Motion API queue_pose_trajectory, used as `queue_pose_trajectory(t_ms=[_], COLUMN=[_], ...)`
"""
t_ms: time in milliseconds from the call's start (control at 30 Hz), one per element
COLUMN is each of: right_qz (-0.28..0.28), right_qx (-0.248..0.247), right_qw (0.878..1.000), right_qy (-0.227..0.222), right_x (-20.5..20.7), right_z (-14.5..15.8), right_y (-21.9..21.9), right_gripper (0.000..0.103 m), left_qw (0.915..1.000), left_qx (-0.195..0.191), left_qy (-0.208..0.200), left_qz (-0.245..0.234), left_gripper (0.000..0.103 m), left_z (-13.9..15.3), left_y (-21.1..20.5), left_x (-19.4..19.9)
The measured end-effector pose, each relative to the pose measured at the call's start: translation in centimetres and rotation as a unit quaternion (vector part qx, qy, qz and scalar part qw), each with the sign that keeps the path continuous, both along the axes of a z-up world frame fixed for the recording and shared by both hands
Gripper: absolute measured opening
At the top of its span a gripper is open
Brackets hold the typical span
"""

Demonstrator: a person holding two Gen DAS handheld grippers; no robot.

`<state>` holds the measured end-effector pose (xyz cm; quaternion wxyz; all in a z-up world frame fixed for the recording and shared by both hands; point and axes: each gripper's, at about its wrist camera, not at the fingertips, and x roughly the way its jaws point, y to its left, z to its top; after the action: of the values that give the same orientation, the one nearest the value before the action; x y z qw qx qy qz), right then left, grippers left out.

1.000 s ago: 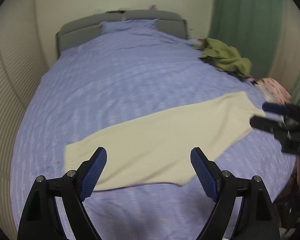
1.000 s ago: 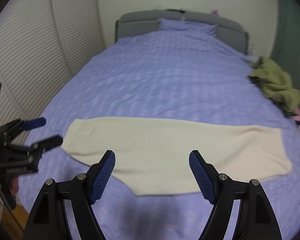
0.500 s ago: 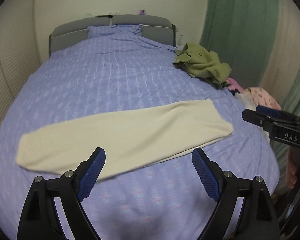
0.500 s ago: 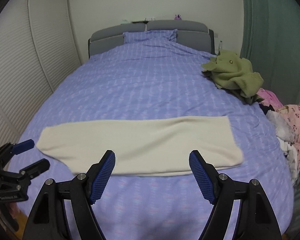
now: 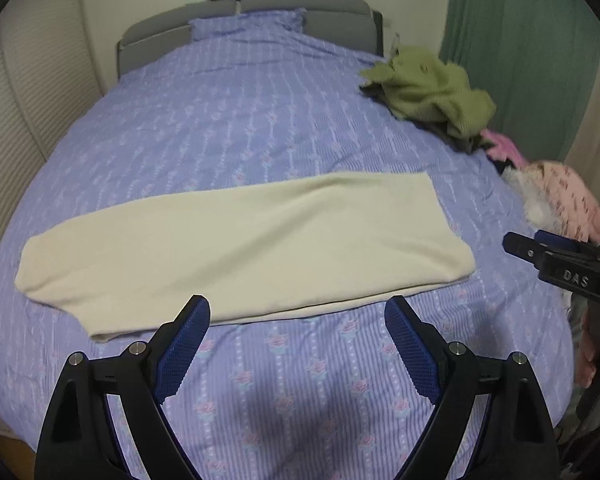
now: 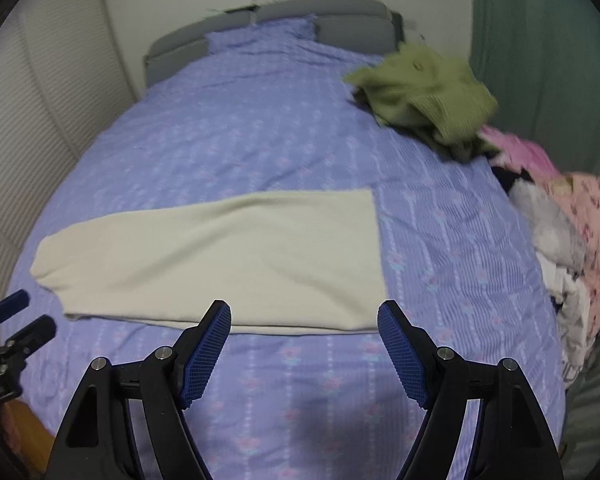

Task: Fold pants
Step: 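Move the right tool toward the end of the folded pants, then grasp the end of the folded pants with the right tool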

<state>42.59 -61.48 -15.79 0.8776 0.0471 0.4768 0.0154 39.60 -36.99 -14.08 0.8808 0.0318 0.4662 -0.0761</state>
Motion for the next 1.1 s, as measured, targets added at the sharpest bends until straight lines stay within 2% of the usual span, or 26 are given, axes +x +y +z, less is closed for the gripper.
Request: queue_pose_trajectory(t_ms=[100,200,467,567,600,667,867,967,1033,1067,1100], right_qz=[-0.011,-0.015,0.015,0.025,0.027,0.025,0.007,-0.004,0.005,0.018,0.025], right_qx=[-0.001,0.008,0.014,0.008,0.009,0.002,0.004,0.047,0.047,0.048,0.044], right_qw=[0.999,0.997,0.991,0.99,0.989,0.988,0.99,0.99,0.99,0.99,0.99], right_qy=[0.034,0.069,0.132,0.142,0.145,0.155,0.144,0.132,0.131,0.135,0.135], right_x=[1.4,2.8,5.5,6.2,6.3,6.6,6.5,6.3,6.1,5.9,5.8], right_z=[-2.9,-5.9,-11.7,-12.8,-13.1,-13.4,-11.5,-10.3,-10.1,-10.2,-10.4], right_y=[-2.3,-4.2,-5.7,-5.8,-5.9,-6.1,-8.0,-9.6,-9.4,-9.0,-8.6], right_gripper=[0.074,0.062,0.045,0.044,0.029,0.009,0.001,0.001,0.012,0.038,0.058], left_qw=[0.9996,0.9978,0.9944,0.9933,0.993,0.9925,0.9926,0.9927,0.9931,0.9938,0.9941], left_qx=[0.009,0.002,0.013,0.011,0.008,0.008,0.006,-0.004,-0.003,0.005,0.01], left_qy=[0.028,0.066,0.105,0.114,0.118,0.121,0.118,0.118,0.115,0.11,0.107], left_qz=[-0.001,0.0,-0.007,-0.008,-0.01,-0.013,-0.025,-0.024,-0.023,-0.018,-0.016], left_gripper=[0.09,0.09,0.09,0.09,0.09,0.09,0.09,0.09,0.09,0.09,0.09], left_z=[-1.8,-3.9,-6.3,-6.6,-6.7,-6.8,-6.3,-5.9,-5.8,-5.8,-5.8], left_y=[-2.2,-4.4,-8.2,-8.8,-9.1,-9.5,-10.5,-10.5,-10.5,-10.5,-10.5], left_x=[1.3,2.7,4.0,3.9,3.8,3.5,3.0,3.1,3.1,3.2,3.3])
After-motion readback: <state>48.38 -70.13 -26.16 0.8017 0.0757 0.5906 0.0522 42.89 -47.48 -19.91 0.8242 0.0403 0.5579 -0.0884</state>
